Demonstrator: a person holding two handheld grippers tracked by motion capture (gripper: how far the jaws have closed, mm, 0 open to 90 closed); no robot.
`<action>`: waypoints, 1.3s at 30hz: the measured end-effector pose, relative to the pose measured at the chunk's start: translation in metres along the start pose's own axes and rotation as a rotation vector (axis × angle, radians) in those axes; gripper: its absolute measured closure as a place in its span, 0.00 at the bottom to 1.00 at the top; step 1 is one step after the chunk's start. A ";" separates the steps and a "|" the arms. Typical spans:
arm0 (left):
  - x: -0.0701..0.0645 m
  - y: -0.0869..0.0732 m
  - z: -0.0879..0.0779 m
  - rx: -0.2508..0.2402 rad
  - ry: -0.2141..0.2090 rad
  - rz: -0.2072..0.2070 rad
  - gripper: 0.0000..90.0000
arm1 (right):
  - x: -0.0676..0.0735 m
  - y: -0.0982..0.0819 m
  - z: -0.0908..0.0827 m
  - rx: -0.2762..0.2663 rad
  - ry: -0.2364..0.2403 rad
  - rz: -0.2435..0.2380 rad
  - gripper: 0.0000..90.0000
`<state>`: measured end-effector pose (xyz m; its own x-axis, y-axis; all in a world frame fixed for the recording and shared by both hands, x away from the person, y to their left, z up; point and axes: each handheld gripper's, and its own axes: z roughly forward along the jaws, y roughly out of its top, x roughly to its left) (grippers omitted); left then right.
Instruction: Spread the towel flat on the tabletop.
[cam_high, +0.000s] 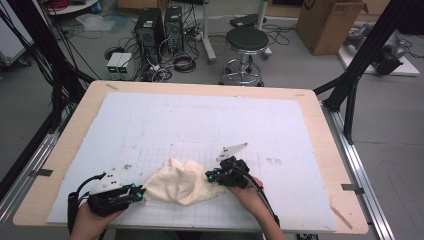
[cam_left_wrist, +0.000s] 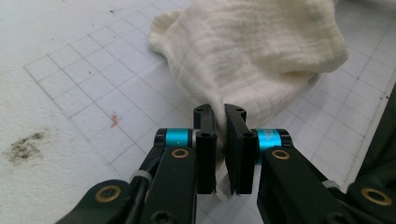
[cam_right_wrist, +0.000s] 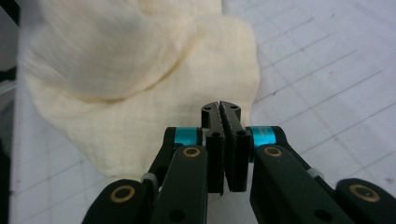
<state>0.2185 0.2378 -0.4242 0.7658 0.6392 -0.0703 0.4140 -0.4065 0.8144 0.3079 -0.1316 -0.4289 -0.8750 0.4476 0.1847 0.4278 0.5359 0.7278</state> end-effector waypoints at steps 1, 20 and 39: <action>0.000 0.000 -0.001 -0.005 0.002 -0.002 0.92 | 0.002 0.002 -0.007 -0.012 -0.008 -0.001 0.99; -0.003 0.001 -0.007 -0.029 -0.063 -0.033 0.72 | 0.055 -0.049 -0.057 -0.001 0.011 -0.045 0.93; 0.043 0.073 0.053 -0.064 -0.049 -0.071 0.65 | -0.002 0.020 -0.007 -0.056 0.021 -0.037 0.57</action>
<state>0.3079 0.2007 -0.3981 0.7594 0.6317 -0.1557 0.4369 -0.3177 0.8415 0.3163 -0.1268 -0.4104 -0.8947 0.4130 0.1701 0.3821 0.5104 0.7704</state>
